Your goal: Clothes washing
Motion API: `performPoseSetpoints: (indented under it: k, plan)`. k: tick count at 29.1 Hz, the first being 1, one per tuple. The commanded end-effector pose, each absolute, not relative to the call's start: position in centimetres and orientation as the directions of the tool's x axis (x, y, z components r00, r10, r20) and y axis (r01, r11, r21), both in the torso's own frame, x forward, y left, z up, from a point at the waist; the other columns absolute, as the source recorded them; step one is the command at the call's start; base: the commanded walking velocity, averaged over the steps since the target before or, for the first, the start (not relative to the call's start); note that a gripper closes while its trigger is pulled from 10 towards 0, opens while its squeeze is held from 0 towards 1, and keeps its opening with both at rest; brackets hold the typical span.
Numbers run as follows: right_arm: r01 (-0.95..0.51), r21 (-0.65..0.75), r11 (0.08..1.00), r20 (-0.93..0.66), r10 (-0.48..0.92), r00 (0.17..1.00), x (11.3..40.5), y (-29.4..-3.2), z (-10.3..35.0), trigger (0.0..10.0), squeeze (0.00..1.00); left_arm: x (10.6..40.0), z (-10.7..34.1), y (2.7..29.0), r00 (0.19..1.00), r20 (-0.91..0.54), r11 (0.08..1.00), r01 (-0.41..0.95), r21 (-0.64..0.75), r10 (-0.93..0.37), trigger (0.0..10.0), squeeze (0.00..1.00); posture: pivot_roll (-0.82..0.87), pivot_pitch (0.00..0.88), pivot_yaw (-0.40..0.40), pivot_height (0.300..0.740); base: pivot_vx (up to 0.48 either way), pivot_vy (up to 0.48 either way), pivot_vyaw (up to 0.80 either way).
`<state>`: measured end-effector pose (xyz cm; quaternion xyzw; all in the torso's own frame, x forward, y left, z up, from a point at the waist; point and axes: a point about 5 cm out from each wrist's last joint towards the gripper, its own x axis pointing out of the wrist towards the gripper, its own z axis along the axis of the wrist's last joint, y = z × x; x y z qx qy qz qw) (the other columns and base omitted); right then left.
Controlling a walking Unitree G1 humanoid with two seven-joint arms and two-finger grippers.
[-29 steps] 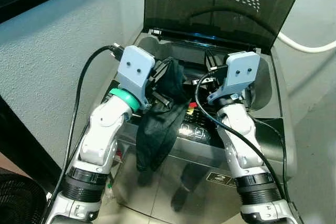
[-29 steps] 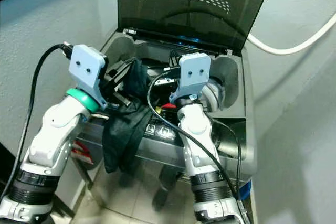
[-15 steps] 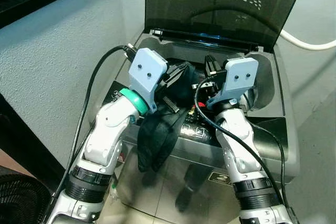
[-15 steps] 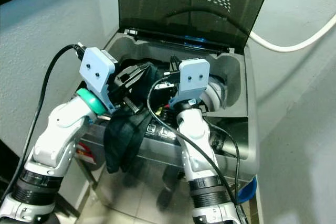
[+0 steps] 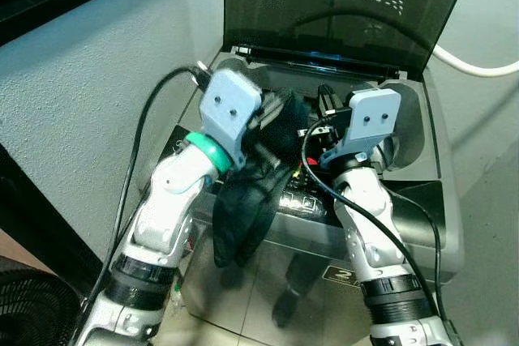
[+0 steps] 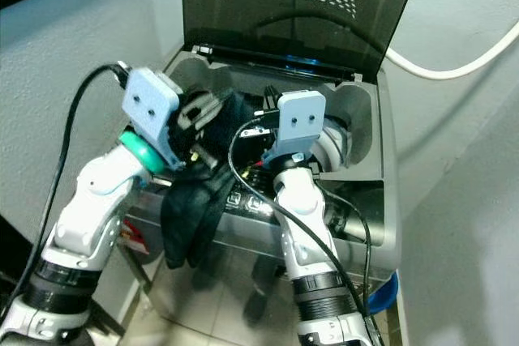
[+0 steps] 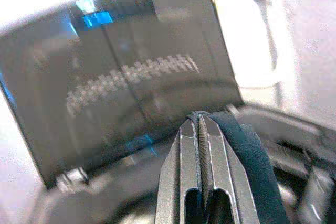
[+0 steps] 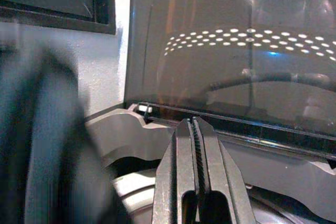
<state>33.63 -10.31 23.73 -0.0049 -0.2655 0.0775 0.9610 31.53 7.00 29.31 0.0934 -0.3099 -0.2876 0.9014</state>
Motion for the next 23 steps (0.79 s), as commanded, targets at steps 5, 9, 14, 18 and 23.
performPoseSetpoints:
  k: [5,9,14,18,23]
  plan:
    - [-0.134,-0.061,0.989,0.521,0.146,0.841,33.3,-10.6,23.9,10.0,0.0,28.5,34.0,7.0,0.481,0.695,0.842,0.24,0.483,-0.535,10.0,0.0,0.12,0.0,0.048,0.74,0.0,0.0,0.0]
    - [-0.121,-0.067,0.99,0.52,0.138,0.843,32.9,-10.9,23.7,10.0,0.0,27.5,31.7,8.7,0.565,0.644,0.846,0.219,0.486,-0.516,10.0,0.0,0.1,0.0,0.062,0.74,0.0,0.0,0.0]
    - [-0.106,-0.068,0.992,0.517,0.126,0.846,32.8,-11.3,23.5,10.0,0.0,26.5,29.4,10.3,0.634,0.586,0.83,0.17,0.531,-0.505,10.0,0.0,0.11,0.0,0.06,0.74,0.0,0.0,0.0]
    - [-0.104,-0.07,0.992,0.514,0.125,0.848,32.9,-11.5,23.5,10.0,0.0,27.4,28.7,11.5,0.694,0.56,0.849,0.144,0.509,-0.453,10.0,0.0,0.14,0.0,0.044,0.74,0.0,0.0,0.0]
    - [-0.123,-0.069,0.99,0.523,0.141,0.841,33.3,-10.8,23.9,10.0,0.0,29.8,28.8,11.7,0.742,0.538,0.88,0.148,0.45,-0.4,10.0,0.0,0.14,0.0,0.043,0.74,0.0,0.0,0.0]
